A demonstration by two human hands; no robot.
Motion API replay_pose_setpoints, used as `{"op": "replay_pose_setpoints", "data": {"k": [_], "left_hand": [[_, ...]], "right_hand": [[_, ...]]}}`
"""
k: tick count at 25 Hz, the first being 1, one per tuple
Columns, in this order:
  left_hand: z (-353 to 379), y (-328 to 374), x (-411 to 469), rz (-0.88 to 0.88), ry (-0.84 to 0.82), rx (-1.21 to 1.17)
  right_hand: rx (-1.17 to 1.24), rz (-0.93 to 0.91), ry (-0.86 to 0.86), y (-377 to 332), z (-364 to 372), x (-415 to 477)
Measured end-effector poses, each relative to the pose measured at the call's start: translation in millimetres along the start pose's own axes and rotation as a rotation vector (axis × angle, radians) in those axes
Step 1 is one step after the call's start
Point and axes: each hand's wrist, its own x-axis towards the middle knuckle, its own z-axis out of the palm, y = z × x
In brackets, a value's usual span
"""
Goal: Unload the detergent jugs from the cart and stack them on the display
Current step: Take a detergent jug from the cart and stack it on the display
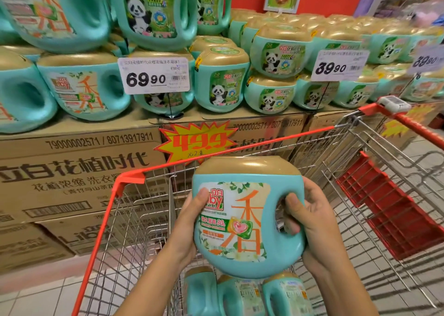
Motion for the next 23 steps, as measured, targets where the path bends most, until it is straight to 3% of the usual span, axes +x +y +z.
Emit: {"op": "replay_pose_setpoints", "data": {"k": [6,12,23], "left_hand": [[-10,-3,-20,-0.013,0.135,-0.020],[-44,5,-51,0.022,0.293,0.002],[-125,16,-179,0.170,0.720,-0.076]], "right_hand": [[-0.087,0.065,0.070,27,14,-1],[-0.173,0.155,0.004,53,48,-4],[-0.147,0.395,-0.466,115,150,-50]]}}
